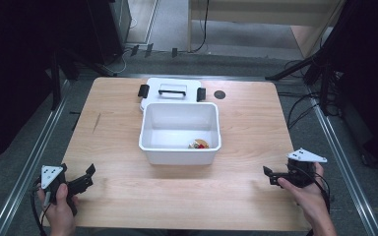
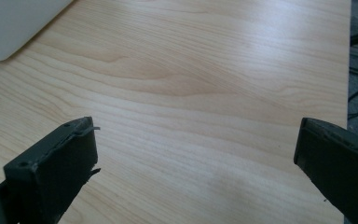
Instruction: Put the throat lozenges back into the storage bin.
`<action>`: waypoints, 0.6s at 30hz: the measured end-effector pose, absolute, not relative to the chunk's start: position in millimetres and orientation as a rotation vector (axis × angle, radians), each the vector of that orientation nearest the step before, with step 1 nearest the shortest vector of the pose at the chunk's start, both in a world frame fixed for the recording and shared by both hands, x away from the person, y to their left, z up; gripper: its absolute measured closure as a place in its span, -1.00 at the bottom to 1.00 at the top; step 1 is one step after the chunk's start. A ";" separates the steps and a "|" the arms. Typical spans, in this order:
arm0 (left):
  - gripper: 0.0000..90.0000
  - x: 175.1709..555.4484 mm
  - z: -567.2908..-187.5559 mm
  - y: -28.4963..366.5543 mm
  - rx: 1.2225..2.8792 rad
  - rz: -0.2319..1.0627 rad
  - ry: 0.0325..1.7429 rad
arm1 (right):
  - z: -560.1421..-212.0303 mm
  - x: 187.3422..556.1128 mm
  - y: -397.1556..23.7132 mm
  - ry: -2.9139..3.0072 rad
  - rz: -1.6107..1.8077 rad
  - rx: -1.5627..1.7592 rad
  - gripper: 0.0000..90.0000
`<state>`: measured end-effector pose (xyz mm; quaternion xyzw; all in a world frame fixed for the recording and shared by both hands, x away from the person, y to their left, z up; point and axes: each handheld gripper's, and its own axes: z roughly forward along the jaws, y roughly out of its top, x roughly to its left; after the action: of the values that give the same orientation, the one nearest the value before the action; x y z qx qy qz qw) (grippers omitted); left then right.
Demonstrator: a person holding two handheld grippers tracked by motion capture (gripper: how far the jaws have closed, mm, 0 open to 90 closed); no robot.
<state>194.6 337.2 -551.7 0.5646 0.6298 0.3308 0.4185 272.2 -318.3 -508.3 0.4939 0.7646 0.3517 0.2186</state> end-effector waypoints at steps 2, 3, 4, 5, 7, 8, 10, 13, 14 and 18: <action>-1.00 194.5 -551.6 337.2 1.416 0.831 1.580 | -511.9 268.6 -321.5 2.099 0.997 1.374 -1.00; -1.00 194.5 -551.7 337.2 1.416 0.831 1.580 | -514.0 266.0 -323.8 2.086 1.008 1.381 -1.00; -1.00 194.5 -551.6 337.2 1.416 0.831 1.580 | -515.9 263.8 -325.3 2.079 1.022 1.387 -1.00; -1.00 194.5 -551.7 337.2 1.415 0.831 1.581 | -517.9 261.2 -326.5 2.065 1.031 1.384 -1.00; -1.00 194.5 -551.7 337.2 1.415 0.830 1.581 | -522.3 256.2 -328.8 2.043 1.042 1.382 -1.00; -1.00 194.4 -551.7 337.3 1.415 0.831 1.581 | -524.6 253.3 -330.1 2.030 1.051 1.380 -1.00; -1.00 194.4 -551.6 337.2 1.415 0.832 1.581 | -529.0 248.3 -333.0 2.015 1.060 1.382 -1.00; -1.00 194.4 -551.7 337.3 1.410 0.830 1.582 | -533.4 240.6 -337.5 2.000 1.077 1.389 -1.00; -1.00 194.5 -551.8 337.4 1.410 0.829 1.582 | -534.5 238.4 -338.9 1.999 1.080 1.391 -1.00; -1.00 194.6 -551.7 337.7 1.412 0.827 1.582 | -541.7 230.2 -342.2 1.984 1.079 1.405 -1.00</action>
<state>194.6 337.7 -551.7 0.5632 0.6310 0.3298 0.4194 230.2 -342.2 -541.7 0.5129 0.7245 0.3939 0.2385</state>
